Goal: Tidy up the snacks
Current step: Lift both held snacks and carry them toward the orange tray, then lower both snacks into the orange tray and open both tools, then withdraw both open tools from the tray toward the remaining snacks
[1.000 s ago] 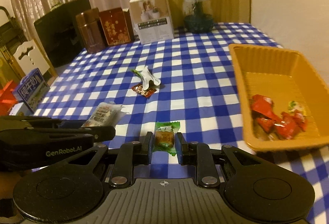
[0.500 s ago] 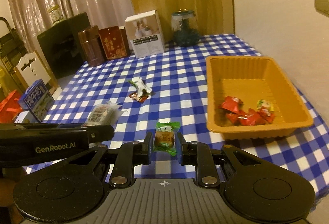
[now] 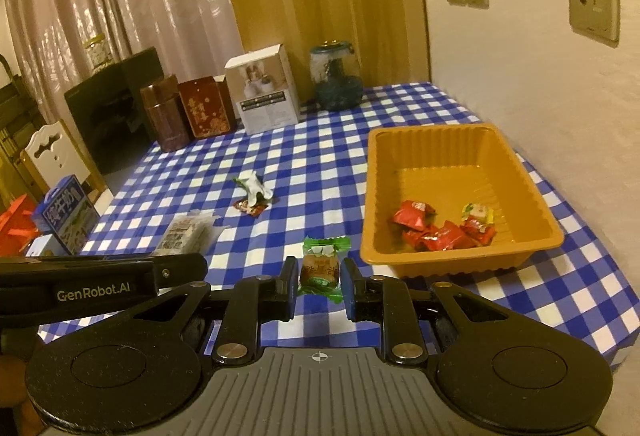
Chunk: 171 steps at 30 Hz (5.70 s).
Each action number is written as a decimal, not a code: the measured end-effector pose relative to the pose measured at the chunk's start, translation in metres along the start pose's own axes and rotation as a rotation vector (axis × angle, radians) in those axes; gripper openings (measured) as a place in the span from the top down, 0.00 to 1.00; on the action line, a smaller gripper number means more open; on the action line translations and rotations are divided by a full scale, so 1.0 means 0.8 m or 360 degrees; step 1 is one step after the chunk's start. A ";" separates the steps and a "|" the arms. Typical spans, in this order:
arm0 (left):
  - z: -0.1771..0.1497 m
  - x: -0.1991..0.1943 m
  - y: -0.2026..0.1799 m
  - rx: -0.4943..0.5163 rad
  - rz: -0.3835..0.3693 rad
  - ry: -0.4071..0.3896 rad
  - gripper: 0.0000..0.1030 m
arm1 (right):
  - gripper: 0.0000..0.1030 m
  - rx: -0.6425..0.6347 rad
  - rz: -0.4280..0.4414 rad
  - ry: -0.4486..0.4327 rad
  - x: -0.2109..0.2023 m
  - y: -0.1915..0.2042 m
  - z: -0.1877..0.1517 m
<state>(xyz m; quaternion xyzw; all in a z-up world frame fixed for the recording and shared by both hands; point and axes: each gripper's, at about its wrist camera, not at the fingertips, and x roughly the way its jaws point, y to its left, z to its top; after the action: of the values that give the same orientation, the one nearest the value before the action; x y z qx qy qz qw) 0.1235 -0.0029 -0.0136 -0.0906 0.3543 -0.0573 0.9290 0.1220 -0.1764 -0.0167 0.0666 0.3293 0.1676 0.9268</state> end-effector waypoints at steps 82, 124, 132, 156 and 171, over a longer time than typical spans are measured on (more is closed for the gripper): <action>0.071 0.212 -0.127 0.0153 -0.0260 0.0072 0.47 | 0.78 0.0247 -0.0307 -0.0055 0.078 -0.208 0.068; 0.032 0.114 -0.068 0.0005 -0.0138 0.0020 0.46 | 0.39 0.0363 -0.0245 -0.0131 0.016 -0.176 0.057; 0.026 0.071 -0.053 -0.0014 -0.0103 -0.0021 0.43 | 0.39 0.0330 -0.0206 -0.0129 -0.008 -0.141 0.053; 0.007 -0.015 0.027 -0.0126 0.0074 -0.0097 0.23 | 0.35 0.0151 -0.0066 -0.0111 -0.028 -0.042 0.046; 0.010 -0.017 0.073 -0.0181 0.0183 -0.0112 0.21 | 0.34 0.0071 -0.0017 -0.0080 -0.012 -0.019 0.046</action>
<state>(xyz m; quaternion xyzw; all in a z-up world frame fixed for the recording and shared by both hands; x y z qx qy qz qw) 0.1208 0.0577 -0.0110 -0.1249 0.3289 0.0196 0.9359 0.1427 -0.1946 0.0136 0.0898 0.3098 0.1534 0.9340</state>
